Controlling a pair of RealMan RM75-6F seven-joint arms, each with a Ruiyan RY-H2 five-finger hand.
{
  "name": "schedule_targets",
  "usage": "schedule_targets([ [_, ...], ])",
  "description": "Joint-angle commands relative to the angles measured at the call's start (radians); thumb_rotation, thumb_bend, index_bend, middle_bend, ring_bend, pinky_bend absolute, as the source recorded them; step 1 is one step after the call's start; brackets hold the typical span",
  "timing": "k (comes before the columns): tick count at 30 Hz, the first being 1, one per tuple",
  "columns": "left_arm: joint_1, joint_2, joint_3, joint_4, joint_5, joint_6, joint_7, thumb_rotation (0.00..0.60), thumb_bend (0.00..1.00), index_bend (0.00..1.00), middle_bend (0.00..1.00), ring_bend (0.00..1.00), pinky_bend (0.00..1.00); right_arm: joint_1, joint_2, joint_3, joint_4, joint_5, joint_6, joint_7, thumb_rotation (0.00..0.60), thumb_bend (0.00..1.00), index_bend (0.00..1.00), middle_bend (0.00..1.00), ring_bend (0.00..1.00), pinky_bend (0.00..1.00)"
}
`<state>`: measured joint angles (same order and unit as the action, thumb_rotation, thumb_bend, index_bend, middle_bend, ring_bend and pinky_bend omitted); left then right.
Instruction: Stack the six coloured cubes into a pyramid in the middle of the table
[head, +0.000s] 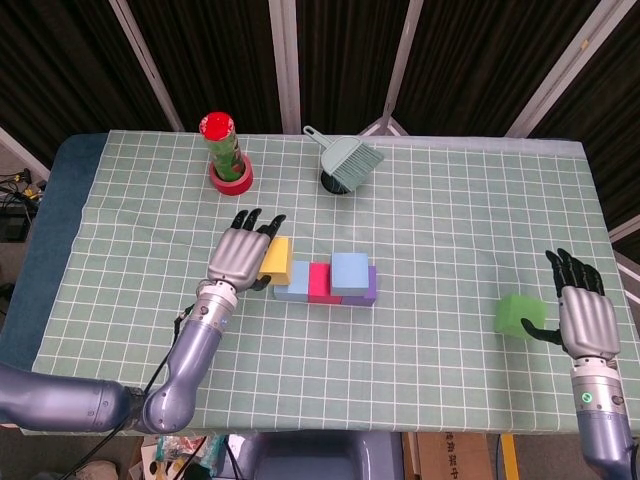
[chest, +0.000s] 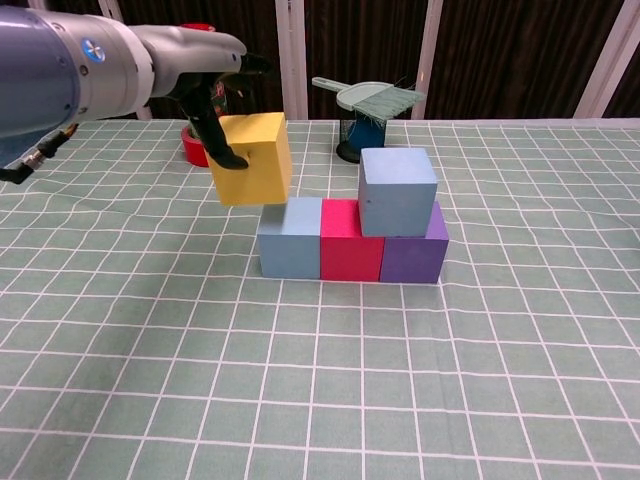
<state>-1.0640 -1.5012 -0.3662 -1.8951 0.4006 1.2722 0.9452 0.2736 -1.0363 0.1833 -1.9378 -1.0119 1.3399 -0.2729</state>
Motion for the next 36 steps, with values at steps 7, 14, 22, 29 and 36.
schedule_targets([
  [7, -0.052, -0.049, -0.009, -0.009, -0.051, 0.065, 0.032, 0.600, 0.37, 0.00, 0.33, 0.00, 0.00, -0.002, 0.001, 0.005, -0.002, -0.002, 0.002, 0.007, 0.600, 0.21, 0.00, 0.00, 0.00, 0.00],
  [14, -0.084, -0.075, -0.014, -0.004, -0.072, 0.094, 0.056, 0.600, 0.37, 0.00, 0.33, 0.00, 0.00, -0.004, 0.005, 0.009, -0.006, -0.004, 0.002, 0.015, 0.600, 0.21, 0.00, 0.00, 0.00, 0.00],
  [22, -0.120, -0.101, -0.017, 0.039, -0.109, 0.099, 0.087, 0.600, 0.37, 0.00, 0.33, 0.00, 0.00, -0.006, 0.009, 0.013, -0.010, -0.006, 0.002, 0.023, 0.600, 0.21, 0.00, 0.00, 0.00, 0.00],
  [29, -0.143, -0.125, -0.024, 0.075, -0.123, 0.079, 0.089, 0.600, 0.37, 0.00, 0.33, 0.00, 0.00, -0.006, 0.009, 0.016, -0.008, -0.005, 0.001, 0.027, 0.600, 0.21, 0.00, 0.00, 0.00, 0.00],
  [36, -0.171, -0.154, -0.024, 0.118, -0.130, 0.055, 0.097, 0.600, 0.37, 0.00, 0.33, 0.00, 0.00, -0.009, 0.012, 0.019, -0.010, -0.007, 0.004, 0.033, 0.600, 0.21, 0.00, 0.00, 0.00, 0.00],
])
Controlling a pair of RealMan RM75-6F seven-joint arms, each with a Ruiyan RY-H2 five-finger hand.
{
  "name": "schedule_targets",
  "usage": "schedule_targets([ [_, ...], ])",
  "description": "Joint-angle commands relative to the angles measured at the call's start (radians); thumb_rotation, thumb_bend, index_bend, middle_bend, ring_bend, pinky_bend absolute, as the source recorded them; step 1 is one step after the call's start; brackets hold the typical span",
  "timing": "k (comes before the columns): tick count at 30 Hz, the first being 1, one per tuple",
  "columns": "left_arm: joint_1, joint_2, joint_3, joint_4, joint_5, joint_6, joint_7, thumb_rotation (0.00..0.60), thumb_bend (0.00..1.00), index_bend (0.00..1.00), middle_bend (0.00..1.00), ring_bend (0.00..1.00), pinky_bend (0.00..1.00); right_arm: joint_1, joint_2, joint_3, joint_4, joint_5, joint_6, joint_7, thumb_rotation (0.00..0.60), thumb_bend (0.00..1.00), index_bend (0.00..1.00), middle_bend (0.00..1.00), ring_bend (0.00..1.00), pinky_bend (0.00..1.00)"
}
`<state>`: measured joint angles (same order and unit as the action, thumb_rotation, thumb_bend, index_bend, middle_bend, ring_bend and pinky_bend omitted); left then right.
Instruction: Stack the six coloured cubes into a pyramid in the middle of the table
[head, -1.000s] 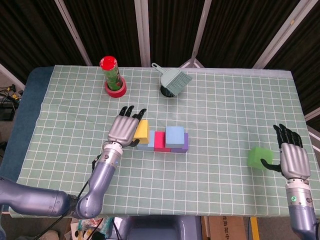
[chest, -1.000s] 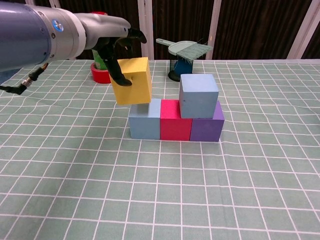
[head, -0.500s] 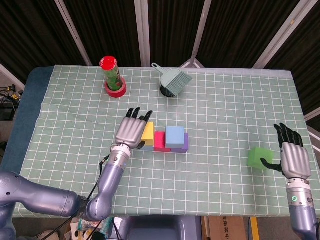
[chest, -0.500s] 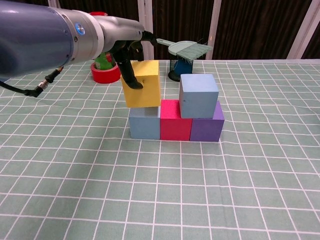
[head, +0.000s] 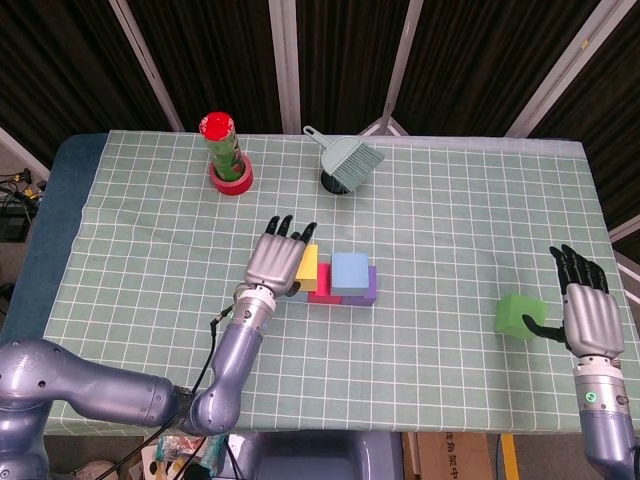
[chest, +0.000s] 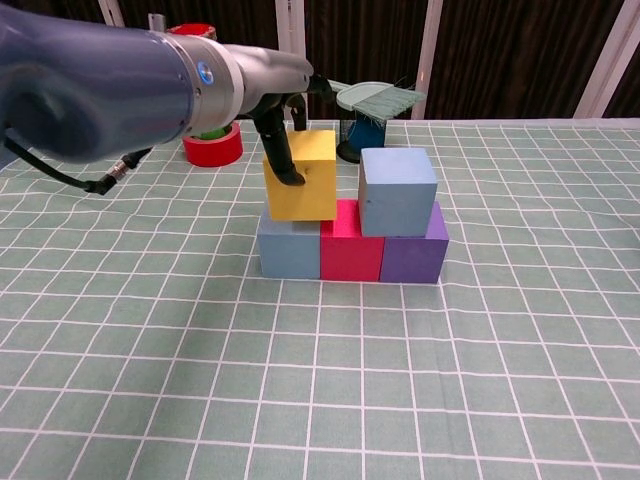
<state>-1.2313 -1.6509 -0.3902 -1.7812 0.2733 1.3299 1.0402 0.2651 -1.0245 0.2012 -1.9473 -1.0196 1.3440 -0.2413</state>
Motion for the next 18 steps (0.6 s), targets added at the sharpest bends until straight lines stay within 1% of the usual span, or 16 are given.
schedule_targets([
  [1, -0.007, -0.006, 0.001, 0.006, -0.003, -0.003, 0.003, 0.600, 0.37, 0.00, 0.33, 0.00, 0.00, 0.000, 0.001, 0.002, 0.000, 0.000, 0.000, 0.003, 0.600, 0.21, 0.00, 0.00, 0.00, 0.00],
  [18, -0.021, -0.015, 0.007, 0.018, -0.007, -0.005, 0.004, 0.600, 0.37, 0.00, 0.33, 0.00, 0.00, -0.001, -0.001, 0.003, 0.003, 0.003, -0.003, 0.005, 0.600, 0.21, 0.00, 0.00, 0.00, 0.00],
])
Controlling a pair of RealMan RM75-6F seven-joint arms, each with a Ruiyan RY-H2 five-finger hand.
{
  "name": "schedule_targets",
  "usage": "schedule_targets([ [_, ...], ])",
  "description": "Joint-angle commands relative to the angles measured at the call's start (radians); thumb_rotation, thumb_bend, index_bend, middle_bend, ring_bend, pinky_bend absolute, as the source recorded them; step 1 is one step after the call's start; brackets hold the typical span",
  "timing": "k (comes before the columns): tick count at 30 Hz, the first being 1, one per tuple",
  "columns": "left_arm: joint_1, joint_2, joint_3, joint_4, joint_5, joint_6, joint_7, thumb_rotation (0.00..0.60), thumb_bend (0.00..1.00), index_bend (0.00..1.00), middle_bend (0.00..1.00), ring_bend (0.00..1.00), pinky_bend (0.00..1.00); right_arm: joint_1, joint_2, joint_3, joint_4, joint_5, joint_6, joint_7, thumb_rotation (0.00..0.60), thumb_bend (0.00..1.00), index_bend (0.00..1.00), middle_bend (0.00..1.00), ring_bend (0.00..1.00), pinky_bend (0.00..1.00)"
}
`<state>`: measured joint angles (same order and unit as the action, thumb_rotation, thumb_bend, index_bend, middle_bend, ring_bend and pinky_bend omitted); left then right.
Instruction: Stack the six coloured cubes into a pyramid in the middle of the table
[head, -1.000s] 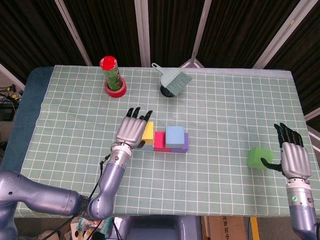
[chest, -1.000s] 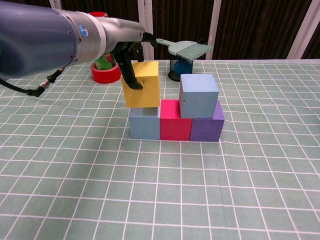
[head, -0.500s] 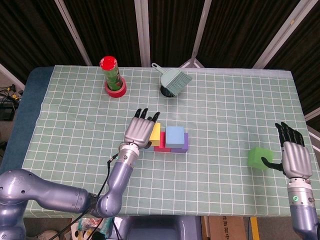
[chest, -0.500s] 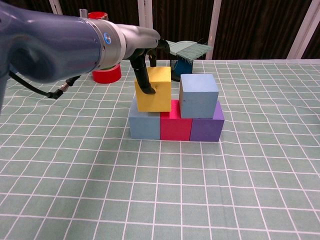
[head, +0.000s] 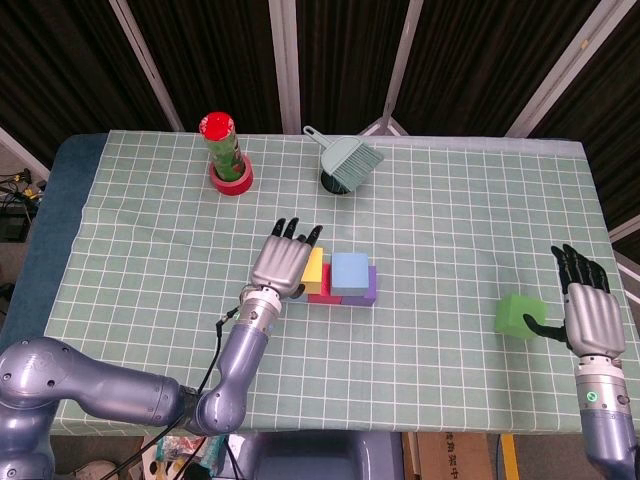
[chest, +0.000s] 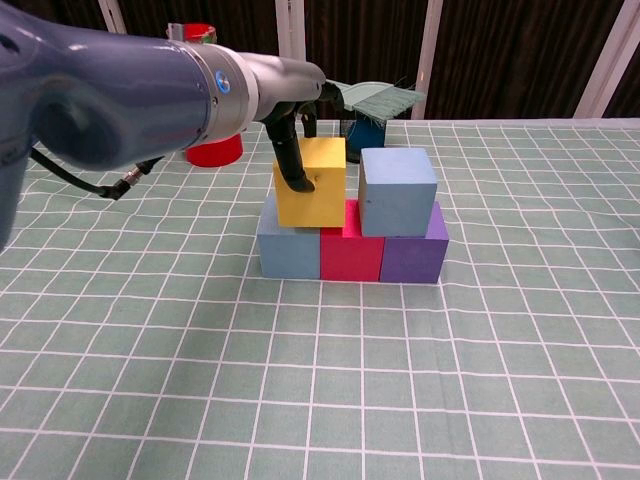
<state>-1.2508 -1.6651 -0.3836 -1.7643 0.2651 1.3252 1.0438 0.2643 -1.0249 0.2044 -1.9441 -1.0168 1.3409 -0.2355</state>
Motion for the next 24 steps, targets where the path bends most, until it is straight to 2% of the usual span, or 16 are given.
schedule_targets([
  [1, -0.002, -0.001, 0.001, 0.001, 0.002, -0.001, 0.001, 0.600, 0.37, 0.00, 0.33, 0.00, 0.00, 0.000, 0.000, 0.000, 0.001, 0.000, 0.000, -0.001, 0.600, 0.21, 0.00, 0.00, 0.00, 0.00],
  [24, -0.022, -0.029, 0.024, 0.023, 0.035, 0.012, 0.018, 0.600, 0.37, 0.00, 0.33, 0.00, 0.00, -0.002, 0.007, 0.004, -0.008, 0.002, -0.005, 0.013, 0.600, 0.21, 0.00, 0.00, 0.00, 0.00],
])
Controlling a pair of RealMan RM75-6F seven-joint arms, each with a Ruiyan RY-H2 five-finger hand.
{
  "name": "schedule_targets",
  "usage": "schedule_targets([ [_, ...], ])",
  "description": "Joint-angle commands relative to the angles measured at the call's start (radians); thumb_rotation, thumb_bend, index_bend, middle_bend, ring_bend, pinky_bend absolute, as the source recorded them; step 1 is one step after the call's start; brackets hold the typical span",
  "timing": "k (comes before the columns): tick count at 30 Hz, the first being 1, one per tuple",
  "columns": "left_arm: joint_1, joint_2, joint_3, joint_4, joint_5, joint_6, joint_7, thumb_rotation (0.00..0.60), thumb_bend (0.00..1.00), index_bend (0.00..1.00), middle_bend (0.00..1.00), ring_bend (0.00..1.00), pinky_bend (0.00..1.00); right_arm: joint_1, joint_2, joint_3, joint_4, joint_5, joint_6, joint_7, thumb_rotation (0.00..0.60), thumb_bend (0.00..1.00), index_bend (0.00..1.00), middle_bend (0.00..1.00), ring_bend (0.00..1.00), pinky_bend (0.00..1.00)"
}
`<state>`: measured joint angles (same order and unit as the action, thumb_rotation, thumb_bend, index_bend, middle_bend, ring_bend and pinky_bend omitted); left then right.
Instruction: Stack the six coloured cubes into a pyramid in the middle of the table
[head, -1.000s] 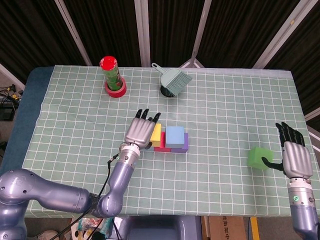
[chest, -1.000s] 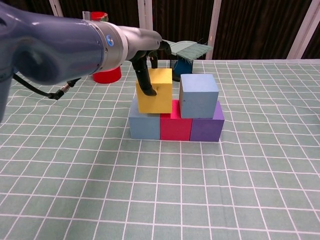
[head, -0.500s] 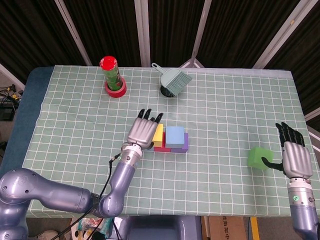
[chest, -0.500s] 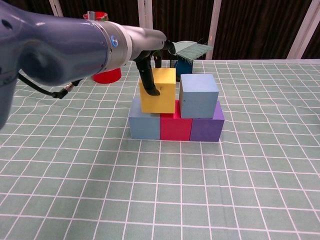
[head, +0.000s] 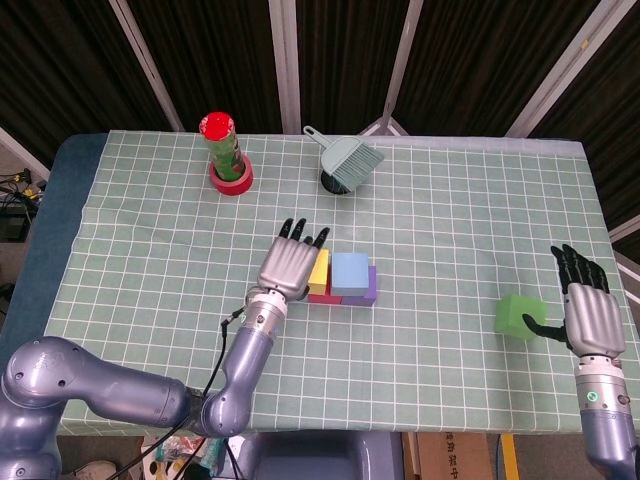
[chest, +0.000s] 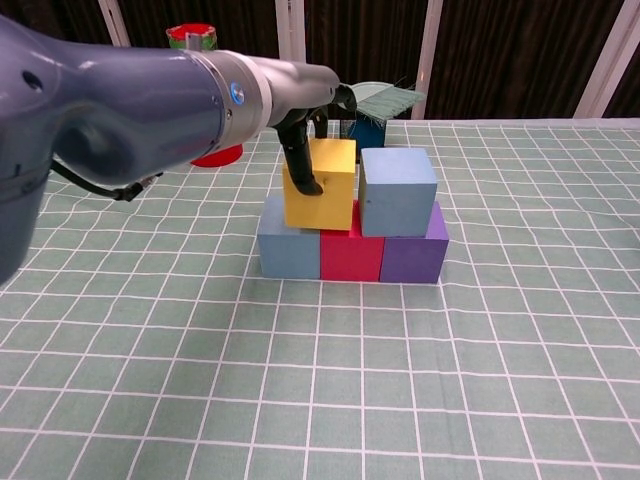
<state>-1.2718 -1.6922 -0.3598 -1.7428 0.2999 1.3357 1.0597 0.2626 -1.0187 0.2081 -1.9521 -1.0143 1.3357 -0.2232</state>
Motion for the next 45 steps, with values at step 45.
schedule_targets([
  [45, -0.009, -0.064, -0.014, 0.041, 0.006, 0.025, 0.037, 0.600, 0.37, 0.00, 0.33, 0.00, 0.00, 0.000, 0.003, 0.002, 0.000, 0.003, -0.004, 0.008, 0.600, 0.21, 0.00, 0.00, 0.00, 0.00],
])
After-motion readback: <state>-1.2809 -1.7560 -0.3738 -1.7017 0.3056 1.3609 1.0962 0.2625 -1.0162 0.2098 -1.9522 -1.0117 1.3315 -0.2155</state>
